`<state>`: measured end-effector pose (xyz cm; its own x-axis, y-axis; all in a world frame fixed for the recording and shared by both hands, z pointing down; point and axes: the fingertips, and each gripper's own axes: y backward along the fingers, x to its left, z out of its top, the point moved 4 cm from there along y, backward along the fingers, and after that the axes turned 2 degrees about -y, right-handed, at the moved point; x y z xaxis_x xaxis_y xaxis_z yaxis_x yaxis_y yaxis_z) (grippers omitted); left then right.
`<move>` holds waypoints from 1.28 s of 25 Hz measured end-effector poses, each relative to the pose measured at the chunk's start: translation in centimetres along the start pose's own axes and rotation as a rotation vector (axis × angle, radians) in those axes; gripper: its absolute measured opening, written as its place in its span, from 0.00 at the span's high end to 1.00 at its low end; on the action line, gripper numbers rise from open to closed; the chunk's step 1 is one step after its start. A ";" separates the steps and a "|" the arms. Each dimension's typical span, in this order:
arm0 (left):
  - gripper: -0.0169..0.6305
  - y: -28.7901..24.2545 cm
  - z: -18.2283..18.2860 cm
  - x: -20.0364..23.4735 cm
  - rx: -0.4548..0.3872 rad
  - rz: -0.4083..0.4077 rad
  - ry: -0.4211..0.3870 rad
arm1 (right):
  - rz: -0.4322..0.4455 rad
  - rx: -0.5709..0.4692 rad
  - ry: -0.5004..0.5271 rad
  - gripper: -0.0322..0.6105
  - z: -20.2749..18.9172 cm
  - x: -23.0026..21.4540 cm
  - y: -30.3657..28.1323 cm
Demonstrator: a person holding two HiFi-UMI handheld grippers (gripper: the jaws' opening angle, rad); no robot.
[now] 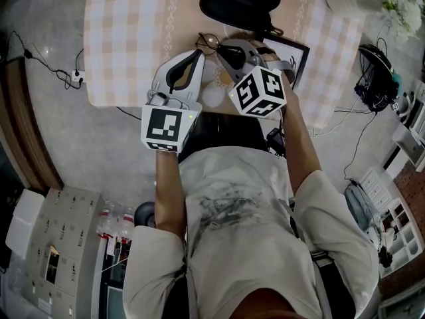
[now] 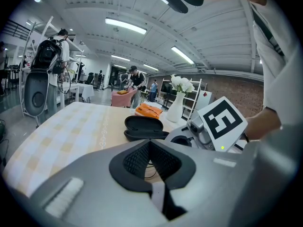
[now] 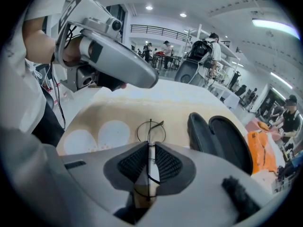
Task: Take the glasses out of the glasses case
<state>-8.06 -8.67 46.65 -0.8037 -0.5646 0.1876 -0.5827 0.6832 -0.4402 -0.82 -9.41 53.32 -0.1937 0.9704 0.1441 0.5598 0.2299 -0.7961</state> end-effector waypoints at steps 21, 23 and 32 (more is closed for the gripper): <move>0.96 1.7 2.5 -0.4 -0.056 0.003 -0.047 | -0.127 -0.151 -0.128 0.86 2.5 -2.4 6.2; 0.96 1.9 3.2 -0.6 -0.071 -0.003 -0.062 | -0.162 -0.190 -0.153 0.89 3.2 -2.9 7.9; 0.96 3.4 6.9 -1.9 -0.168 -0.013 -0.085 | -0.266 -0.398 -0.299 0.92 5.0 -3.9 14.9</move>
<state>-7.67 -8.49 38.77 -0.7868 -0.6065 0.1143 -0.6109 0.7389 -0.2844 4.26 -10.09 37.97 -0.5569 0.8256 0.0910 0.7101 0.5301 -0.4635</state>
